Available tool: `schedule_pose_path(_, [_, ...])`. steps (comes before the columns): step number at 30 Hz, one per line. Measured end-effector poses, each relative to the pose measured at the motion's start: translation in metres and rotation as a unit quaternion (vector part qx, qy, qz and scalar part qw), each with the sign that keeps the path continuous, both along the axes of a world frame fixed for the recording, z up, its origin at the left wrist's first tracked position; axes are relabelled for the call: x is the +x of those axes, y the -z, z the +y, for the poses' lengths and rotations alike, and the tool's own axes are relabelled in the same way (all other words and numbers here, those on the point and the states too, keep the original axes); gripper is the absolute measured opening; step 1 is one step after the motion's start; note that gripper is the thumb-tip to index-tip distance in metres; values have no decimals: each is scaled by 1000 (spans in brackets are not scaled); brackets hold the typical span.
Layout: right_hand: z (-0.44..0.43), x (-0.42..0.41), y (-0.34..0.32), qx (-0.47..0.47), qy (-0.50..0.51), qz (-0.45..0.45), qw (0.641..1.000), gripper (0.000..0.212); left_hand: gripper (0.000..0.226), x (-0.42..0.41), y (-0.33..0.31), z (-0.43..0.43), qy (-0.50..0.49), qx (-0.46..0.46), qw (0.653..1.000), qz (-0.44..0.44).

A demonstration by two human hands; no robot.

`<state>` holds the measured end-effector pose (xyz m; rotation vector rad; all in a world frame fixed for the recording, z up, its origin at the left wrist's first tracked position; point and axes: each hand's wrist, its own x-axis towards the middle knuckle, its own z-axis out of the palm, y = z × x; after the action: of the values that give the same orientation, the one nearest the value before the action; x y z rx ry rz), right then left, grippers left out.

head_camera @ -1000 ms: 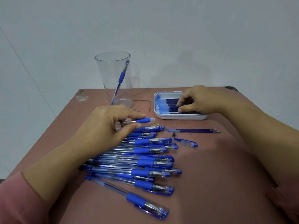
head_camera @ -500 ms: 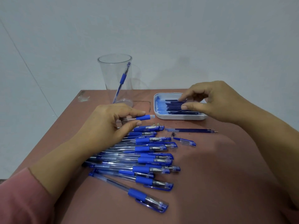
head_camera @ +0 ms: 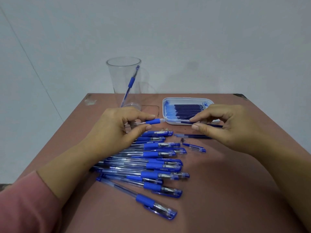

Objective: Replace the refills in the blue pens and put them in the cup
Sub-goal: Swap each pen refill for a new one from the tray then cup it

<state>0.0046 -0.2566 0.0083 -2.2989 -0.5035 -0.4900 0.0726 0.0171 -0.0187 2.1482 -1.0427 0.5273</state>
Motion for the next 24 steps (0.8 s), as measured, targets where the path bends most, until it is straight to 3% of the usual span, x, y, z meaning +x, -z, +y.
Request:
schedule_pose_path(17, [-2,3,5,23,-25,-11,999,10,25,-2,-1,-2,22,-35,998,44])
schedule_pose_path(24, [0,5,8,13,-36,-7,999,8,24,-2,-3,-1,23,-9,1000,14])
